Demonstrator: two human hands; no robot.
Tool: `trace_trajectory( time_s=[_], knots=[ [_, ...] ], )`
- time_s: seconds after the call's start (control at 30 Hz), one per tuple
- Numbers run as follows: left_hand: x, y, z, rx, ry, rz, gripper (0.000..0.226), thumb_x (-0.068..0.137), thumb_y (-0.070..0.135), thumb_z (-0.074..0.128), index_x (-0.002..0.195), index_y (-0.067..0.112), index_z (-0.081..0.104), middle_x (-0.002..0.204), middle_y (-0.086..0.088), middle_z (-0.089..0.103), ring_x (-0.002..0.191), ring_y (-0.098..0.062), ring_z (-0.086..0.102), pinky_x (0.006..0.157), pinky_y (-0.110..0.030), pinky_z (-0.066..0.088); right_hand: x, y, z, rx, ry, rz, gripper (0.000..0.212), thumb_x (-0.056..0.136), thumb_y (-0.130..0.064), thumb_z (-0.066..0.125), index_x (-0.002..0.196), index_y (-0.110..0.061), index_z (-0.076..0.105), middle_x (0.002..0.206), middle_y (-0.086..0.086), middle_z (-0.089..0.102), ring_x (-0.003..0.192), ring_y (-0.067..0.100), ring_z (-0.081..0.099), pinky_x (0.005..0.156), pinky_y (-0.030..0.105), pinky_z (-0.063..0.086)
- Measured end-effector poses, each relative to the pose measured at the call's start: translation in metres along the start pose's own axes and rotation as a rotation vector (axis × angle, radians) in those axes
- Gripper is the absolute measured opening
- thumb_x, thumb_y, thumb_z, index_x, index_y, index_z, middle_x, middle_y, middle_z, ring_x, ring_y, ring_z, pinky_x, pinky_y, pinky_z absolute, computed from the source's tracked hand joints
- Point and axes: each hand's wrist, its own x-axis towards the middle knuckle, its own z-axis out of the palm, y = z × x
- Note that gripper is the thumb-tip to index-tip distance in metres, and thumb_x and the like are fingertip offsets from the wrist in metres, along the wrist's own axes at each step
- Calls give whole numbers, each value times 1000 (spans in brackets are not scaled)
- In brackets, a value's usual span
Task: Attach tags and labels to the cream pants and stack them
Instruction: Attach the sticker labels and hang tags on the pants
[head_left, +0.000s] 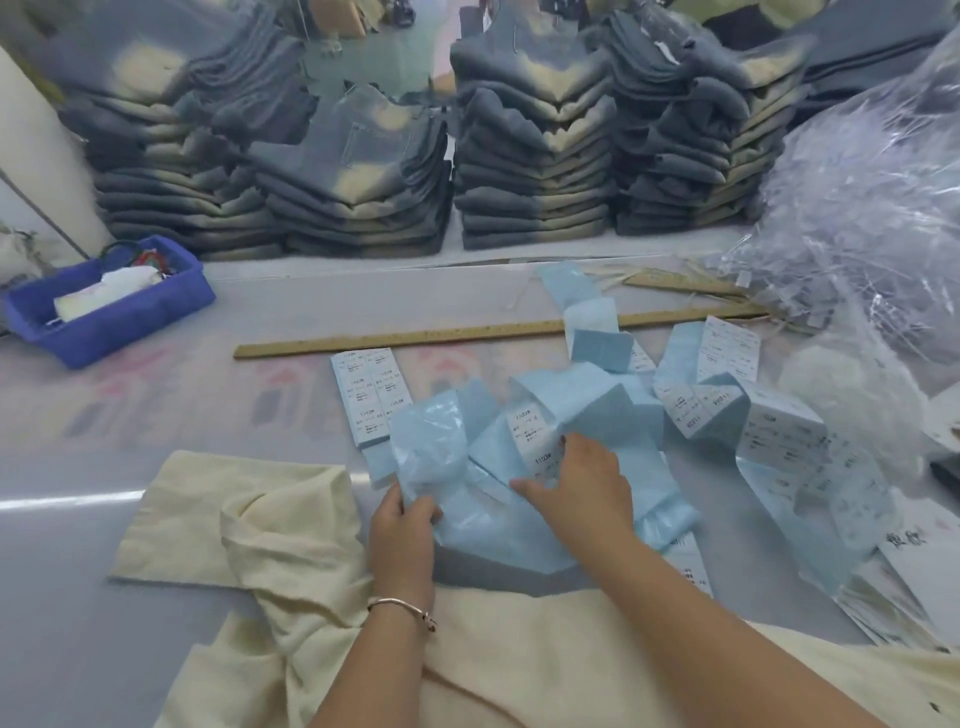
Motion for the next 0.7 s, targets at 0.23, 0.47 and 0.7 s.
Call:
trace_trajectory(
  time_s=[0.23, 0.47, 0.7],
  knots=[
    [-3, 0, -11, -182, -169, 20, 43, 70, -19, 42, 78, 14, 69, 72, 1, 69, 68, -16, 60, 64, -27, 49, 16, -10, 7, 134, 359, -51, 47, 80, -30, 71, 117, -13, 50, 116, 5, 51, 110, 26, 47, 89, 38, 39],
    [-23, -7, -3, 205, -542, 196, 36, 56, 3, 43, 61, 23, 73, 65, 16, 64, 64, 1, 56, 61, -20, 43, 24, -64, 10, 638, -170, 127, 45, 76, -52, 72, 95, -12, 61, 86, -2, 66, 80, 17, 61, 69, 30, 46],
    [-16, 2, -14, 20, -797, 70, 40, 65, 8, 61, 105, 6, 68, 101, 0, 71, 98, -16, 66, 84, -34, 54, 17, -47, 14, 1235, -454, 346, 19, 77, 10, 68, 95, 6, 68, 83, 18, 74, 68, 28, 71, 55, 32, 57]
  ],
)
